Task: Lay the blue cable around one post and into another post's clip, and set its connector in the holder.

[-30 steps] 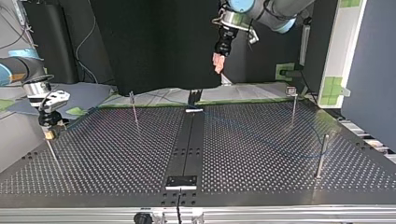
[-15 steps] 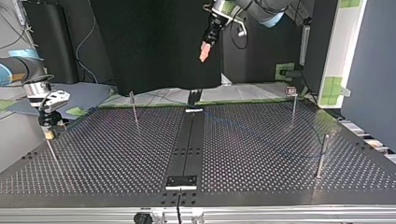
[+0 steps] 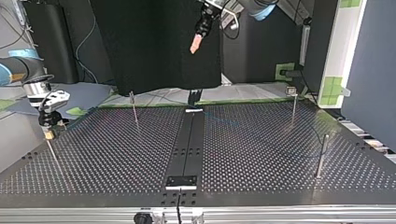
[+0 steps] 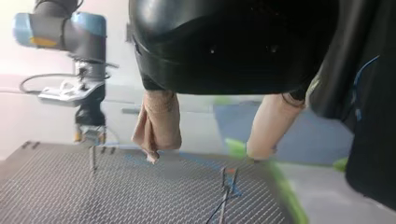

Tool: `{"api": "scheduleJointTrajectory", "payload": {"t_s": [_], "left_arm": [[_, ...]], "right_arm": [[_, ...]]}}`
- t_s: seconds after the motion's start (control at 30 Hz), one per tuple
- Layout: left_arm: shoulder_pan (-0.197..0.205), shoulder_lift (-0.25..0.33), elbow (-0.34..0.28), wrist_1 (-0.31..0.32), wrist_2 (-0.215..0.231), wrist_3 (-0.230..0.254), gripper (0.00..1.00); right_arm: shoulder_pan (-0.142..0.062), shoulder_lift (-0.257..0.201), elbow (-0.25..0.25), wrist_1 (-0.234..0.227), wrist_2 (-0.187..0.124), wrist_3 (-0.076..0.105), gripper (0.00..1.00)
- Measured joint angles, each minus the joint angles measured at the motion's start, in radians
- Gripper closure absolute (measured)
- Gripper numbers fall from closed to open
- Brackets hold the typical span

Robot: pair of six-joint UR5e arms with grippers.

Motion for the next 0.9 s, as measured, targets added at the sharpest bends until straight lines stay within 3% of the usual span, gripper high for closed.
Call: {"api": "scheduleJointTrajectory", "payload": {"t_s": [0.33,0.73,0.9], "left_arm": [[0.079,0.0,0.004,0.065,-0.088,-0.074,0.0],[0.191,0.0,-0.001,0.03,-0.164,-0.038,0.0],[0.217,0.0,0.0,0.021,-0.178,-0.032,0.0]], "right_arm": [[0.0,0.0,0.0,0.0,0.0,0.0,0.0],[0.0,0.0,0.0,0.0,0.0,0.0,0.0],[0.0,0.0,0.0,0.0,0.0,0.0,0.0]]}}
